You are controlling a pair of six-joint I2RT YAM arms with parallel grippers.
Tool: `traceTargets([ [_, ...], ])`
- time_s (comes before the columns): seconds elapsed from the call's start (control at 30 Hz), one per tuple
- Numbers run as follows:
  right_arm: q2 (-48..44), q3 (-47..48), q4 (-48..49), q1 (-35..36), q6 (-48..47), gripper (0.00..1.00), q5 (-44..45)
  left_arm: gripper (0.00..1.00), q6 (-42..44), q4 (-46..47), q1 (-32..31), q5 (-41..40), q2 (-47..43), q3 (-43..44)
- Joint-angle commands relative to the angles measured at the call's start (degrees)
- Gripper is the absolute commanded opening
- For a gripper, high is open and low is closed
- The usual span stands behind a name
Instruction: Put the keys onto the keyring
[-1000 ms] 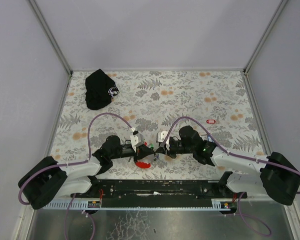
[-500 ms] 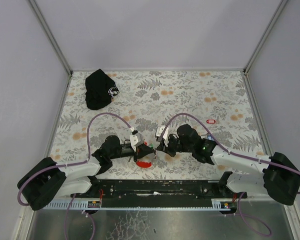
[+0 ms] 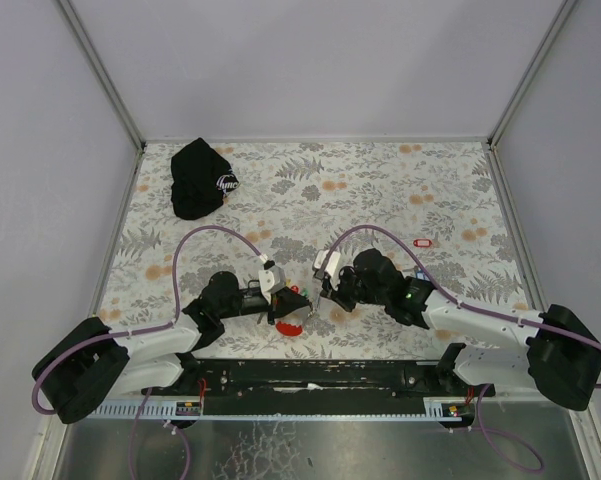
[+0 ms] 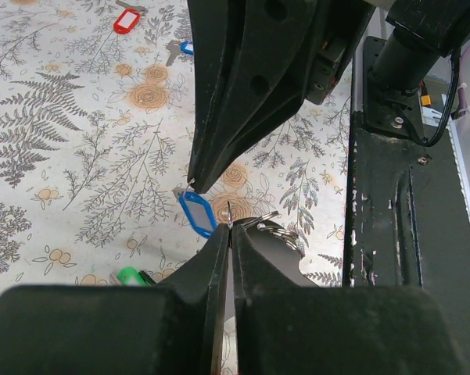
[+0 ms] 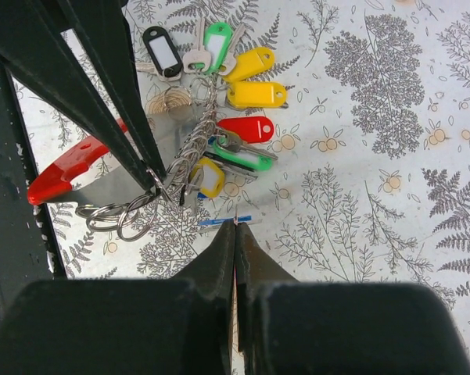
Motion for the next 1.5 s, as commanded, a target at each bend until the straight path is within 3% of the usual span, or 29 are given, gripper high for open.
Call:
traceTargets([
  [0.0,-3.26,-0.57,1.99,-0.06,-2.66,0.0,-3.79,0.0,0.66,3.76,0.13,1.62,-0.63,-0.17],
  [0.4,-10.05,-10.56,14.3,0.04,-9.37,0.0,-13.28,0.0,3.34,-0.94,1.51,8.96,-1.5,1.86],
  [0.73,-10.16,-13.0,20.29,0.07,-9.05,0.0,-13.61,0.0,1.41,-1.54,5.32,20.42,4.38,5.52],
  [1.47,-8.47,-14.02,22.38,0.14,-3.32,0.0,-12.45,0.0,-1.43,3.94,7.86,20.05,5.18,4.04],
])
